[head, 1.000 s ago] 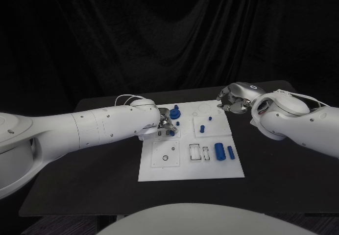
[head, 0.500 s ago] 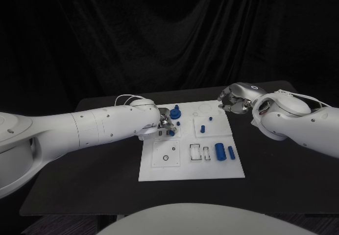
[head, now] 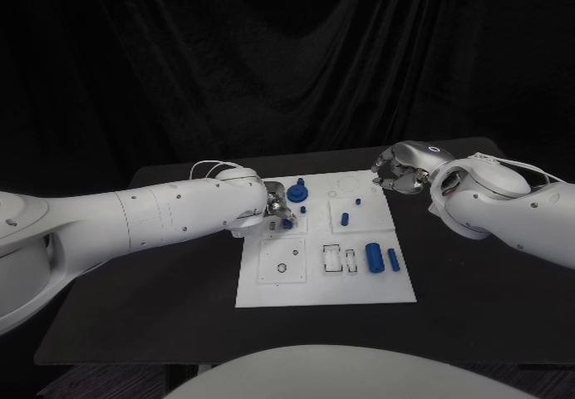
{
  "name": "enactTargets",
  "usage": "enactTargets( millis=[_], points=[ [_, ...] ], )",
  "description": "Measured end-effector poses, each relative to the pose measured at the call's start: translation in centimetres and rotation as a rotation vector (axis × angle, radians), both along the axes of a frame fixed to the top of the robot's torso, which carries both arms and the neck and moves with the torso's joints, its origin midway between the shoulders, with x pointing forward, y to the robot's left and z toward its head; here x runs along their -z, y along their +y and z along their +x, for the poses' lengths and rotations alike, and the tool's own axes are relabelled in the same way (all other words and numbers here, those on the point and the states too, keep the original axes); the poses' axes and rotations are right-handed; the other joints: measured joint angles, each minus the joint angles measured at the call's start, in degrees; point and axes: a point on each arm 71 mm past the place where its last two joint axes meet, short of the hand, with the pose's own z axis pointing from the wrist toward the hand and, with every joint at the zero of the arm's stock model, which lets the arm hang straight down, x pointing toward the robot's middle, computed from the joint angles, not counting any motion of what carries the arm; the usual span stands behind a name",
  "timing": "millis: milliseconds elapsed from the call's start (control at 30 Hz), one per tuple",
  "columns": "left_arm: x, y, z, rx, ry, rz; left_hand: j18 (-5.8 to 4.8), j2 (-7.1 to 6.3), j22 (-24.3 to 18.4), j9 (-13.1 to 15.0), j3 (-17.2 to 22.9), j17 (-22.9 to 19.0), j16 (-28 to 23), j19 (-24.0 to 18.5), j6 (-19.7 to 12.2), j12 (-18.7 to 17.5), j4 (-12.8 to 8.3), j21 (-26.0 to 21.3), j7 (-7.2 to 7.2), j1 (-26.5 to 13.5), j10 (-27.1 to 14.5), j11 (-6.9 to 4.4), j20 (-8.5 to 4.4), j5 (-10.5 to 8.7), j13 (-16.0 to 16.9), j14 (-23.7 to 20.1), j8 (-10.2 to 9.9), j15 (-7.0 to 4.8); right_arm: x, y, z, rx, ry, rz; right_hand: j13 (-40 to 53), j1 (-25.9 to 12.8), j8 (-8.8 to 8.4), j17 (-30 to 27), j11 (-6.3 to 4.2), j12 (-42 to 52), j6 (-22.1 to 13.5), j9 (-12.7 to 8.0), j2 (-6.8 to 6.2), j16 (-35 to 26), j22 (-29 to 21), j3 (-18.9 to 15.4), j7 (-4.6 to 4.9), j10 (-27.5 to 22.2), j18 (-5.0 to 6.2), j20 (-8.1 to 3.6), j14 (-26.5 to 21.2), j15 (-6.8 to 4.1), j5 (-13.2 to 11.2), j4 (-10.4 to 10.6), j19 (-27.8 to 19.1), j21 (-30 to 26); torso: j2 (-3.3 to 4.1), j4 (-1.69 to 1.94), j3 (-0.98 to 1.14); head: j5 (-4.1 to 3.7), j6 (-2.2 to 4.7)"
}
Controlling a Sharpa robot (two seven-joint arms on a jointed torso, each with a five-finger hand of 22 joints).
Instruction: Assemble the parts on the task board
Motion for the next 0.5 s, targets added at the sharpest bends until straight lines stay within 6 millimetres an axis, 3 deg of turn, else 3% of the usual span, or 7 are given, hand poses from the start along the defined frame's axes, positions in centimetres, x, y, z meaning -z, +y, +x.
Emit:
enactTargets(
  millis=[500],
  points=[
    [-0.05, 0.91, 0.45, -0.033, -0.022, 0.000, 0.00, -0.18, 0.0, 0.0, 0.3, 0.0, 0.0, 0.0, 0.1, 0.0, 0.0, -0.2, 0.08, -0.2, 0.0, 0.00, 0.00, 0.00, 0.0, 0.0, 0.0, 0.00, 0.06, -0.10, -0.01, 0.002, 0.006, -0.004, 0.0, 0.0, 0.00, 0.0, 0.00, 0.0, 0.0, 0.0, 0.00, 0.0, 0.0, 0.0, 0.00, 0.0, 0.00, 0.00, 0.0, 0.00, 0.0, 0.0, 0.0, -0.2, -0.02, -0.05, -0.02, 0.05, 0.00]
  ],
)
